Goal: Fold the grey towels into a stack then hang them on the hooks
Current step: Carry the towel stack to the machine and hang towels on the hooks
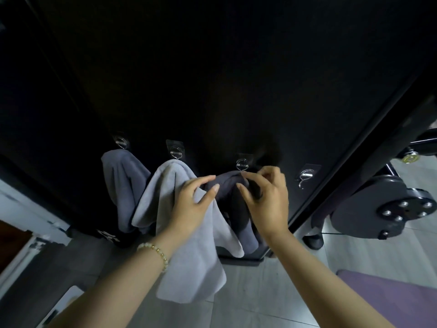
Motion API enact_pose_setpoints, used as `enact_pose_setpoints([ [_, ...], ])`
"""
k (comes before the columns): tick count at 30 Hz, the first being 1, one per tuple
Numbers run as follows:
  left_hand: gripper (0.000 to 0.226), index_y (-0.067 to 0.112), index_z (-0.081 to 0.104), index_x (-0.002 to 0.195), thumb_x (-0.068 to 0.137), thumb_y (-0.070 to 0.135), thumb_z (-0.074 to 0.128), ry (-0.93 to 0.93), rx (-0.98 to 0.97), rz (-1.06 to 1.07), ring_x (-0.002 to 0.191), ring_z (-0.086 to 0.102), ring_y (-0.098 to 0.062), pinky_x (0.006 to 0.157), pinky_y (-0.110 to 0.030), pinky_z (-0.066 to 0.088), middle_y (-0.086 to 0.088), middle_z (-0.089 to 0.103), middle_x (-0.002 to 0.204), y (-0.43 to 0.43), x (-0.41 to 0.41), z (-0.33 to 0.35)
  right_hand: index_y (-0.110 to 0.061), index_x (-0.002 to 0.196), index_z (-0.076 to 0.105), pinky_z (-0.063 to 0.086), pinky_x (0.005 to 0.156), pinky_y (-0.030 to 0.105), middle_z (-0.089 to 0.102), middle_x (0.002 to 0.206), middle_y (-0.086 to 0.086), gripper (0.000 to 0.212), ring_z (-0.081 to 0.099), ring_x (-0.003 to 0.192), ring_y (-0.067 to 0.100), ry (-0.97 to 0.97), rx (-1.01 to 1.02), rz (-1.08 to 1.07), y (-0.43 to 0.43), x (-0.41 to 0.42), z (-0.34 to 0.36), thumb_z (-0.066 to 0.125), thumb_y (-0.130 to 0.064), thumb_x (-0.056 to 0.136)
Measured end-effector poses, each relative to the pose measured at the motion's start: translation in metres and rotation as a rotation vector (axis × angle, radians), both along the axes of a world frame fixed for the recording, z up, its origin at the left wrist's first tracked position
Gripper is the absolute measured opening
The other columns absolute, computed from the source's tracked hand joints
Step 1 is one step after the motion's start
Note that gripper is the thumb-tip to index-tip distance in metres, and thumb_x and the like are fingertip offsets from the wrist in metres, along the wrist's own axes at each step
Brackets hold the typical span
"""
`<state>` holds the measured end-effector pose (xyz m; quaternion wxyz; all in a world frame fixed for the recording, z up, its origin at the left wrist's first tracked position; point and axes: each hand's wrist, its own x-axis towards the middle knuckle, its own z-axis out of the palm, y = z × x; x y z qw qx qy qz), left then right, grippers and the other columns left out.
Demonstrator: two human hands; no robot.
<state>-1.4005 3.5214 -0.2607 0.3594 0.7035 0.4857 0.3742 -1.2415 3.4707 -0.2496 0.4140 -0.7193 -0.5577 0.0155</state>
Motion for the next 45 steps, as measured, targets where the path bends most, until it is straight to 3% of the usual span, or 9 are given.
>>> enact_pose_setpoints([
  [6,0.015,0.018,0.063,0.099,0.088,0.028,0.062,-0.128,-0.102,0.029,0.089,0.06,0.0,0.076,-0.005,0.043,0.008,0.065,0.092,-0.02,-0.025,0.034,-0.019,0.106,0.071,0.034,0.076,0.001,0.05,0.1,-0.008,0.018,0.051,0.088,0.001,0.16,-0.048,0.097,-0.01,-0.006,0.018,0.065,-0.022,0.089],
  [11,0.032,0.004,0.05,0.088,0.085,0.031,0.066,-0.247,-0.05,0.034,0.075,0.053,-0.003,0.074,-0.013,0.044,-0.009,0.057,0.085,-0.042,-0.042,0.075,-0.023,0.104,0.068,0.046,0.09,0.023,0.065,0.104,-0.009,0.022,0.06,0.104,0.008,0.577,-0.228,0.519,-0.058,-0.054,0.055,0.065,-0.036,0.087],
  [14,0.037,0.012,0.047,0.085,0.077,0.045,0.061,-0.341,0.021,-0.06,0.074,0.052,0.003,0.073,-0.011,0.043,0.002,0.054,0.082,-0.061,-0.054,0.102,-0.024,0.107,0.065,0.049,0.088,0.025,0.067,0.103,-0.009,0.03,0.061,0.102,0.009,0.702,-0.242,0.563,-0.081,-0.082,0.08,0.074,-0.032,0.08],
  [21,0.023,0.016,0.048,0.084,0.09,0.039,0.049,-0.448,0.023,-0.079,0.071,0.055,0.005,0.068,-0.009,0.044,0.02,0.058,0.073,-0.098,-0.088,0.153,-0.022,0.082,0.069,0.046,0.076,0.017,0.062,0.085,-0.004,0.012,0.059,0.088,0.015,0.551,0.054,0.461,-0.106,-0.127,0.138,0.078,-0.019,0.075],
  [27,0.051,0.018,0.048,0.077,0.078,0.069,0.051,-0.408,-0.01,-0.254,0.064,0.048,-0.001,0.065,-0.014,0.043,0.009,0.048,0.063,-0.118,-0.139,0.186,-0.013,0.083,0.071,0.05,0.07,0.018,0.072,0.08,0.003,0.005,0.066,0.077,0.009,0.708,-0.149,0.571,-0.131,-0.151,0.189,0.07,-0.017,0.081],
  [32,0.057,0.012,0.043,0.081,0.079,0.068,0.051,-0.376,0.11,-0.214,0.063,0.047,-0.004,0.061,-0.024,0.044,-0.003,0.046,0.068,-0.133,-0.17,0.209,-0.008,0.097,0.064,0.05,0.082,0.047,0.066,0.093,0.024,0.023,0.062,0.088,0.041,0.716,-0.227,0.698,-0.144,-0.177,0.213,0.064,-0.03,0.088],
  [37,0.056,0.016,0.042,0.082,0.081,0.072,0.041,-0.37,0.214,-0.276,0.062,0.045,0.0,0.059,-0.016,0.041,0.012,0.046,0.07,-0.142,-0.189,0.228,-0.004,0.104,0.067,0.051,0.083,0.03,0.067,0.098,0.022,0.021,0.064,0.092,0.028,0.71,-0.265,0.789,-0.153,-0.198,0.239,0.056,-0.018,0.093],
  [41,0.061,0.022,0.059,0.09,0.073,0.079,0.046,-0.196,0.055,-0.416,0.072,0.057,-0.007,0.068,-0.023,0.047,0.006,0.06,0.078,-0.132,-0.213,0.243,-0.004,0.1,0.069,0.049,0.074,0.02,0.069,0.089,0.011,0.018,0.064,0.085,0.012,0.672,-0.271,0.78,-0.151,-0.197,0.261,0.055,-0.013,0.093],
  [45,0.04,0.027,0.061,0.058,0.083,0.057,0.055,-0.079,-0.123,-0.554,0.051,0.042,-0.002,0.057,-0.02,0.035,0.007,0.044,0.055,-0.127,-0.225,0.261,-0.01,0.098,0.07,0.05,0.073,0.017,0.071,0.089,0.001,0.018,0.067,0.085,0.01,0.653,-0.407,0.823,-0.154,-0.193,0.278,0.053,-0.013,0.094],
])
